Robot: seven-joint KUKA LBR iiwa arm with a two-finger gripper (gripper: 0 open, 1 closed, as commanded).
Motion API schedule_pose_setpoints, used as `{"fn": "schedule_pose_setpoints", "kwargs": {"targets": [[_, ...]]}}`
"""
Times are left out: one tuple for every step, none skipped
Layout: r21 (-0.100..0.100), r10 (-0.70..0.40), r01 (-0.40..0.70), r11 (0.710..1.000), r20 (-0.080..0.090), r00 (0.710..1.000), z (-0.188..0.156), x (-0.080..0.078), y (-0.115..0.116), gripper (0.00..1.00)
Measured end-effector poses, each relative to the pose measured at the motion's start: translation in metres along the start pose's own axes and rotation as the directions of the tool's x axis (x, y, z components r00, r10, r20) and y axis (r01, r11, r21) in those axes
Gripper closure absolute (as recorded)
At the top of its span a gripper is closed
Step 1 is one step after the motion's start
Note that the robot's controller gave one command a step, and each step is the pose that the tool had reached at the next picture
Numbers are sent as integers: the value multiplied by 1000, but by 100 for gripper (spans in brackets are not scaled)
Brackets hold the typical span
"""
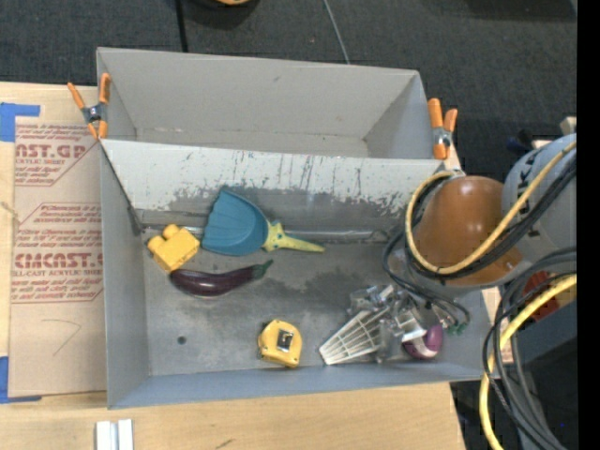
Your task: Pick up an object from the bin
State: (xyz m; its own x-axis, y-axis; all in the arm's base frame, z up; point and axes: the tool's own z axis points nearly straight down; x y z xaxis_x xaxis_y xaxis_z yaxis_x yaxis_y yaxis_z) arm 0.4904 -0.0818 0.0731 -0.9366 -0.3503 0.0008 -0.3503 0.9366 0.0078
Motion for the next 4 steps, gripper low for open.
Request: {"fn": "schedule_pose_setpoints", "kwargs": {"targets": [[0, 0, 0, 1000, 0, 1000, 0, 0, 0, 100], [0, 0, 0, 1000, 0, 1000, 0, 0, 0, 100], [0, 0, 0, 1000, 0, 1000, 0, 0, 0, 100], [0, 0, 0, 1000, 0, 1000, 0, 0, 0, 100]]}}
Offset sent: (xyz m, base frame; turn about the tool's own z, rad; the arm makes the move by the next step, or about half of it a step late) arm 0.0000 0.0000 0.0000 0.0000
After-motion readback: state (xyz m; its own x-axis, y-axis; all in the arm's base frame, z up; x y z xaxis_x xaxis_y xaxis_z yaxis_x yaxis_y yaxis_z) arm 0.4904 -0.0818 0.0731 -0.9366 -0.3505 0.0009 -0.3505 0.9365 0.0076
